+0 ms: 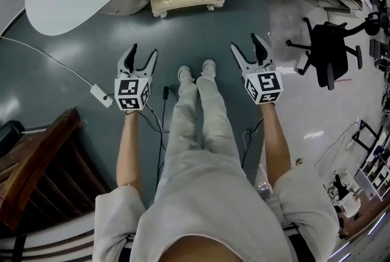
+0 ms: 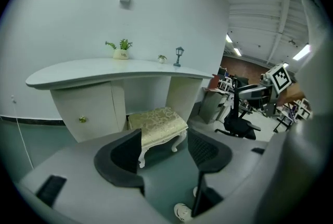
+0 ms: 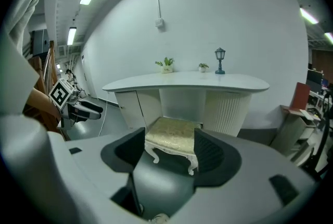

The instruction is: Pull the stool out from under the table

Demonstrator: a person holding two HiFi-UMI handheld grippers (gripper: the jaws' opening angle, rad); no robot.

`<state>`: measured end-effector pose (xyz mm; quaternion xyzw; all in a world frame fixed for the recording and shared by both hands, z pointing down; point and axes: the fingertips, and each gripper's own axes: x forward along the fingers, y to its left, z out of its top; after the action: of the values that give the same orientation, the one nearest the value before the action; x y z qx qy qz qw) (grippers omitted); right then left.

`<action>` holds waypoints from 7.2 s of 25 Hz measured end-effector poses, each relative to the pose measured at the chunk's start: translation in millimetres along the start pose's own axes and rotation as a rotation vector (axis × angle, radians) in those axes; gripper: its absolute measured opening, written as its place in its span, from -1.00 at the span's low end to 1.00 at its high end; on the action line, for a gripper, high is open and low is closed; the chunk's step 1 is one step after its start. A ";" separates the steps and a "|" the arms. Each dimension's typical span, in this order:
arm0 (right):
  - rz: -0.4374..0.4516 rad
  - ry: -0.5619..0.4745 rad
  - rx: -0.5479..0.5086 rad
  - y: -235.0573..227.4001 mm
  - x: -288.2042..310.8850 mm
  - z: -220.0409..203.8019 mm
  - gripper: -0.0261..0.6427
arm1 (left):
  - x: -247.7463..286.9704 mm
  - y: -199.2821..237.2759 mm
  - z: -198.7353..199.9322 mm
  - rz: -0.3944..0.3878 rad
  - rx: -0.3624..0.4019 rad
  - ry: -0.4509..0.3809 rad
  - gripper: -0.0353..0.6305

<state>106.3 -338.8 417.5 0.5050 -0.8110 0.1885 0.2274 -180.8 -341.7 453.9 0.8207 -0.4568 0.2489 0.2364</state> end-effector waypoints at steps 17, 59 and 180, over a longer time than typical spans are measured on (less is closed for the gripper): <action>0.021 0.054 0.020 -71.0 165.2 -184.6 0.01 | 169.0 52.1 -141.1 0.106 0.019 0.063 -0.08; -0.052 0.054 -0.077 -155.3 434.9 -317.0 -0.18 | 417.9 161.2 -239.0 0.176 0.038 -0.002 -0.09; -0.095 0.202 0.047 -31.0 130.2 -478.9 -0.51 | 158.5 -6.4 -409.7 0.184 -0.037 0.107 -0.34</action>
<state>169.4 -190.9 888.0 0.5264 -0.7544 0.2466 0.3048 -181.4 -186.8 865.0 0.7563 -0.5216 0.3043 0.2517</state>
